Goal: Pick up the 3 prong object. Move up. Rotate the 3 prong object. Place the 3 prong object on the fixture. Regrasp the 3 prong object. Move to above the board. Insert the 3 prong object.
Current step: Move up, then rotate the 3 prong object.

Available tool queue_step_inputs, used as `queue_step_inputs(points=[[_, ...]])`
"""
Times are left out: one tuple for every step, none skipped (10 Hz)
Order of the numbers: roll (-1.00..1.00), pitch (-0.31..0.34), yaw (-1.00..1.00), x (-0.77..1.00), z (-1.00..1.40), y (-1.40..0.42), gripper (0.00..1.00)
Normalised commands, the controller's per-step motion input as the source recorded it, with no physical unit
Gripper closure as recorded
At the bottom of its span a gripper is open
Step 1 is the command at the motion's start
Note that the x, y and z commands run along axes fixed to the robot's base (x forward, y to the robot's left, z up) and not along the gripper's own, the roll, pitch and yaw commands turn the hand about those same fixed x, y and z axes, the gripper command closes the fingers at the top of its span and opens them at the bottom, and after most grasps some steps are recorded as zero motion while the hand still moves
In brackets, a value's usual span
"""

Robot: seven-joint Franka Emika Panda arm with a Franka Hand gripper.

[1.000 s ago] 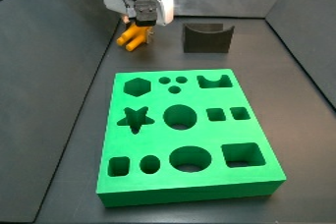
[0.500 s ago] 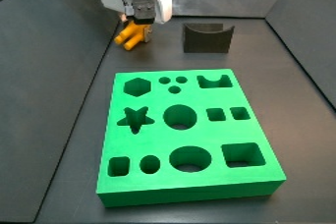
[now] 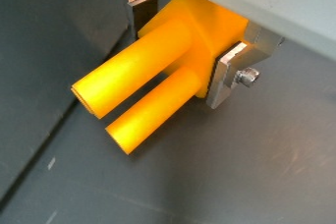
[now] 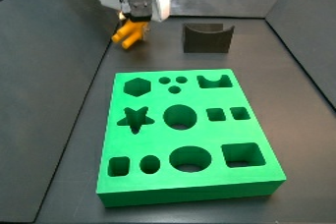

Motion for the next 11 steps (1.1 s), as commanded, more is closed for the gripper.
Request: queue_step_inputs(points=[[-0.04, 0.064, 0.01, 0.02, 0.62, 0.03, 1.0], [-0.08, 0.09, 0.01, 0.02, 0.45, 0.01, 1.0], [-0.1, 0.087, 0.02, 0.01, 0.37, 0.0, 1.0], [-0.13, 0.069, 0.02, 0.0, 0.21, 0.0, 1.0], [0.0, 0.0, 0.0, 0.72, 0.83, 0.3, 1.0], [-0.02, 0.003, 0.0, 0.7, 0.75, 0.29, 1.0], [-0.06, 0.083, -0.02, 0.49, 0.55, 0.18, 1.0], [-0.1, 0.099, -0.02, 0.23, 0.35, 0.08, 1.0], [-0.12, 0.084, -0.02, 0.13, 0.26, 0.05, 1.0], [0.0, 0.0, -1.0, 0.0, 0.0, 0.0, 1.0], [0.0, 0.0, -1.0, -0.01, -0.05, 0.0, 1.0]])
